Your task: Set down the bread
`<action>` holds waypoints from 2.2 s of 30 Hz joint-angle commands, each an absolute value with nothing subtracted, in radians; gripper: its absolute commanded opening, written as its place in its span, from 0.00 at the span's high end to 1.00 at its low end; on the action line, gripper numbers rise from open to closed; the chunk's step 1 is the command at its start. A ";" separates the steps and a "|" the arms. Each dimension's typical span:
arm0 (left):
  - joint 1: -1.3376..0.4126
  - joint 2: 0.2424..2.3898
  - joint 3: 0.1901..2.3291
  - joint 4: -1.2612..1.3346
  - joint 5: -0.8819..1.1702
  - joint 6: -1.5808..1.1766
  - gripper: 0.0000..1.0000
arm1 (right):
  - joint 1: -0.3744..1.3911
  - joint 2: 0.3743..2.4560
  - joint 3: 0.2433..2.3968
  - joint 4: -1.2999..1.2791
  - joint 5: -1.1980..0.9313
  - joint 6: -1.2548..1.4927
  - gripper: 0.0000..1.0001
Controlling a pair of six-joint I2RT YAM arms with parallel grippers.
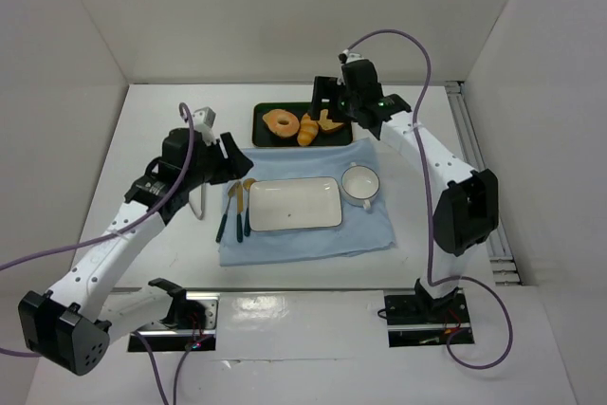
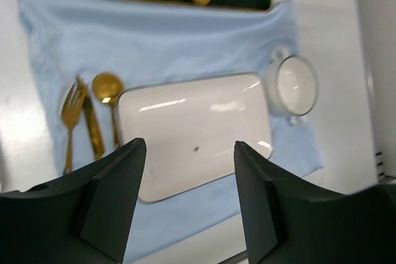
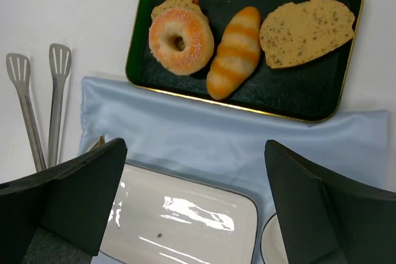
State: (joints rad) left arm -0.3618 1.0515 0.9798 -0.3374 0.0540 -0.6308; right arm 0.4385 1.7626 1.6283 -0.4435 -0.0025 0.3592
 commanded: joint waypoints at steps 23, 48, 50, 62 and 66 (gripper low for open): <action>-0.215 1.049 0.822 -0.603 -0.273 -0.664 0.25 | 0.420 1.411 1.335 -0.321 -0.120 0.388 0.07; -0.154 1.345 0.917 -0.630 -0.330 -0.578 0.21 | 0.390 1.411 1.296 -0.273 -0.221 0.397 0.07; -0.140 1.386 0.942 -0.630 -0.319 -0.568 0.19 | 0.377 1.411 1.305 -0.273 -0.221 0.406 0.07; -0.072 1.606 0.989 -0.591 -0.216 -0.558 0.19 | 0.292 1.391 1.305 -0.253 -0.293 0.407 0.07; -0.063 1.657 1.019 -0.591 -0.216 -0.549 0.19 | 0.264 1.391 1.305 -0.253 -0.319 0.407 0.07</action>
